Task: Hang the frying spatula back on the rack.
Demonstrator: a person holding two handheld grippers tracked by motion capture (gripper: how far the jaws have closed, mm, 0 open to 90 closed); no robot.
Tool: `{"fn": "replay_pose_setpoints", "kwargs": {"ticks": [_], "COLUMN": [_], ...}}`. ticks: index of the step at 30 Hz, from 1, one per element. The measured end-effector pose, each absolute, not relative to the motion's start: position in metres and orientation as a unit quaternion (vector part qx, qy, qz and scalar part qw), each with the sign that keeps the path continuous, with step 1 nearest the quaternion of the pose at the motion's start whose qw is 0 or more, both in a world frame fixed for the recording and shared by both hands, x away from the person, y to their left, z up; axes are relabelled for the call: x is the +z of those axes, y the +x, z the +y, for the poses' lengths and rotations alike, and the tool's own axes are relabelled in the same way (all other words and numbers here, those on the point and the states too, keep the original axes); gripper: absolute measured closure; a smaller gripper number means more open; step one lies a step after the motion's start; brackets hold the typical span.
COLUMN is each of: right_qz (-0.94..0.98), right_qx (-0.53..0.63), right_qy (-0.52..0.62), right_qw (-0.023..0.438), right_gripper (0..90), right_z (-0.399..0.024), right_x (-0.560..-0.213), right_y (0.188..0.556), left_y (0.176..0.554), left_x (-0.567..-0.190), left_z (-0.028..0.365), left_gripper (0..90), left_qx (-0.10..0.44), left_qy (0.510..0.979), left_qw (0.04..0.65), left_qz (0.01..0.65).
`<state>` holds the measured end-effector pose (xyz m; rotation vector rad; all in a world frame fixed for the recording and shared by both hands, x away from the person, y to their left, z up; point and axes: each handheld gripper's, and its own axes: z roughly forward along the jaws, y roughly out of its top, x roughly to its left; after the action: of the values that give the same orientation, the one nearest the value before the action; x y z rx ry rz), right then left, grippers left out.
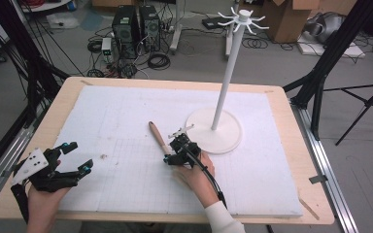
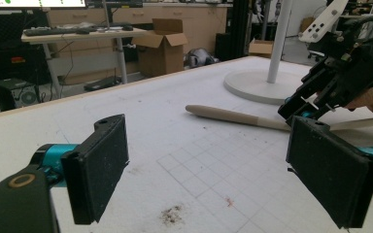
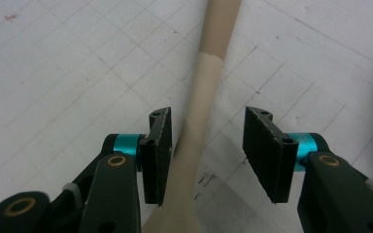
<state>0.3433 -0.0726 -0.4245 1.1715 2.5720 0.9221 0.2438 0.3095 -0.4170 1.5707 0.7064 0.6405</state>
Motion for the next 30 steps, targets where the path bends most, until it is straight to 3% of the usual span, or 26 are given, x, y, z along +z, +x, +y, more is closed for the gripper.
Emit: {"fn": "replay_pose_setpoints", "kwargs": {"ticks": [11,30], "right_qz": [0.878,0.881], "right_qx": [0.278,0.26], "right_qy": [0.381,0.386], "right_qw": [0.088,0.087], "right_gripper": [65.4,71.4], "right_z": [-0.061,-0.055], "right_x": [-0.423,-0.421], "right_y": [0.344,0.346], "left_y": [0.244,0.245], "left_x": [-0.418,-0.418], "left_z": [0.309,0.305], "left_gripper": [15.7,15.7], "left_qx": [0.276,0.275], "left_qy": [0.683,0.688], "left_qw": [0.603,0.6], "left_qz": [0.305,0.302]}}
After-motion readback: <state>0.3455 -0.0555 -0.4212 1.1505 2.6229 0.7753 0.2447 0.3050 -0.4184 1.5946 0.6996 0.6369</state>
